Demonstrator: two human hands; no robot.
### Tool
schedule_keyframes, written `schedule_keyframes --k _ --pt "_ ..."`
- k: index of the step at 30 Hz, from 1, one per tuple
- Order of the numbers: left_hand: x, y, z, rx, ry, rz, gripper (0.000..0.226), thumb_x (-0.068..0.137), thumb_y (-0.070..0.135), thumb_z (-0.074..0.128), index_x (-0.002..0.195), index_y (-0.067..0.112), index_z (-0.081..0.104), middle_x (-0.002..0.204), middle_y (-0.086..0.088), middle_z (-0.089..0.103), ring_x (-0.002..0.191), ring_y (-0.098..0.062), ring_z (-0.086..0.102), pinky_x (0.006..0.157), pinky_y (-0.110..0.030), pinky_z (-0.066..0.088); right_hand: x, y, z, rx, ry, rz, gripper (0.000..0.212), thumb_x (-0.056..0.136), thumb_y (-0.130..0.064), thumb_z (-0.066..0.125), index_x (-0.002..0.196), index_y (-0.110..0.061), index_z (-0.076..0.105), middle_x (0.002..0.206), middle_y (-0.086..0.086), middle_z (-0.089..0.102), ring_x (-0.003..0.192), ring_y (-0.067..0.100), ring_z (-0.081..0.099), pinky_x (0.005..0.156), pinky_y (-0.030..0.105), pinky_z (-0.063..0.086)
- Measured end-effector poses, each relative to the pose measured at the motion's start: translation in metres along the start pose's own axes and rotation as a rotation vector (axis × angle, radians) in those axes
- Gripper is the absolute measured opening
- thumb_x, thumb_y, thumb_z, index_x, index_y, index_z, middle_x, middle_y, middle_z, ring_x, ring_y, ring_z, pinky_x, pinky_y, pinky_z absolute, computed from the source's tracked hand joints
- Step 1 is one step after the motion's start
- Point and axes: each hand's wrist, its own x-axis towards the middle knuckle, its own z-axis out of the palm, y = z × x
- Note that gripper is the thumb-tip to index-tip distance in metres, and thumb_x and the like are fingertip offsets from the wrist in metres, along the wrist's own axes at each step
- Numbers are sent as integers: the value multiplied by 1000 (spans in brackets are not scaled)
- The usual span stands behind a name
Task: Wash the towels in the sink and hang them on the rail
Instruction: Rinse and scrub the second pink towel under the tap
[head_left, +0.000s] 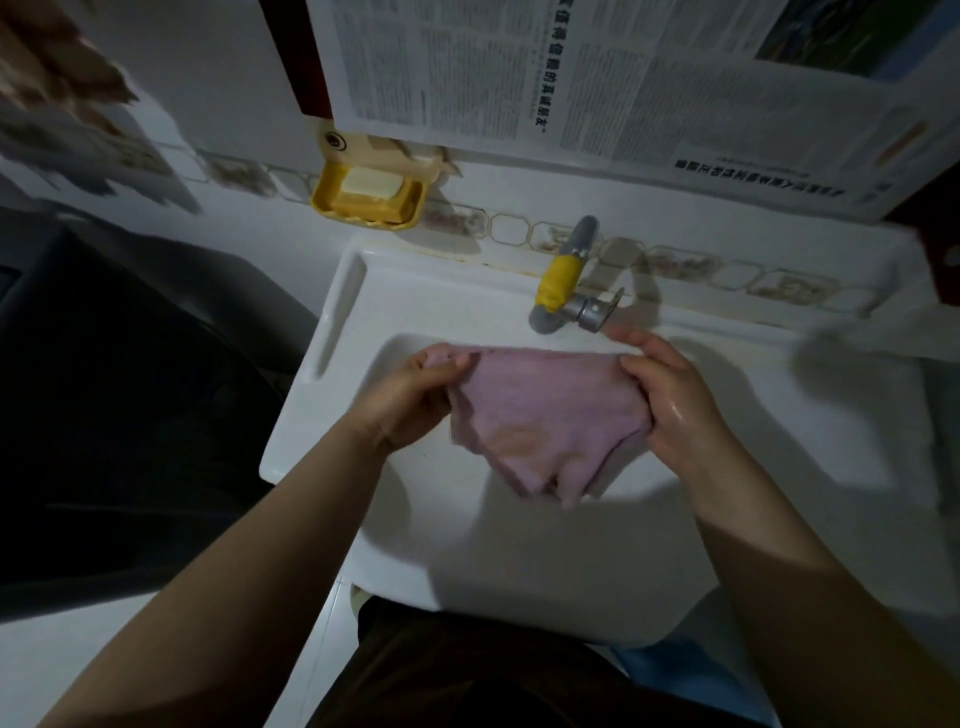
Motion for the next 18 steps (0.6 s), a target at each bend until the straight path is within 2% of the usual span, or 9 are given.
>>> schedule_keyframes --k 3,5,7,9,10,12,14,16,18 --pt "12 0 18 -201 77 -95 55 78 28 71 123 -3 59 106 -21 52 88 -25 50 72 -30 42 19 36 -19 -533 45 84 21 90 2 47 94 -14 62 92 4 62 88 20 58 75 26 44" --pt "19 1 32 -262 124 -177 69 71 29 77 126 -4 53 112 -22 44 89 -31 47 73 -33 40 35 50 -29 -857 -25 132 14 95 -18 47 87 -14 58 89 8 61 90 24 59 74 26 39" --pt "21 11 53 -285 185 -232 51 82 32 67 117 -4 57 98 -19 52 75 -26 56 63 -30 45 56 43 -30 -916 80 137 41 96 -46 40 97 -8 56 101 19 64 98 35 63 81 32 45" --pt "28 15 68 -307 196 -250 34 99 30 45 96 0 60 75 -14 64 52 -20 62 45 -21 49 80 22 -22 -836 229 145 75 89 -68 30 127 -7 48 127 22 56 111 40 58 94 45 47" --pt "31 16 74 -332 186 -257 36 102 31 39 93 3 60 70 -13 67 52 -20 65 45 -21 51 94 13 -16 -831 254 148 86 84 -75 26 134 -8 43 132 22 53 113 39 57 97 48 46" --pt "36 20 85 -377 168 -246 36 103 31 37 91 7 60 71 -11 70 58 -19 68 50 -23 55 115 1 -5 -858 238 126 97 75 -84 20 129 -7 45 122 21 59 105 38 62 93 49 49" --pt "39 22 90 -409 174 -217 33 103 31 37 88 11 59 70 -6 70 59 -16 67 55 -22 54 124 -4 2 -978 215 82 85 86 -74 19 117 -3 54 112 24 64 101 38 63 89 45 51" --pt "40 24 92 -417 144 -207 33 103 32 36 88 13 58 72 -3 69 60 -14 66 58 -23 51 125 -6 7 -1125 251 7 63 100 -46 22 110 3 60 110 28 64 105 40 61 88 39 47" --pt "38 26 93 -429 113 -197 32 102 30 36 91 12 60 75 -3 70 63 -14 67 56 -22 52 129 -5 6 -1128 270 10 52 102 -33 25 106 5 62 108 27 65 106 38 61 86 37 46"
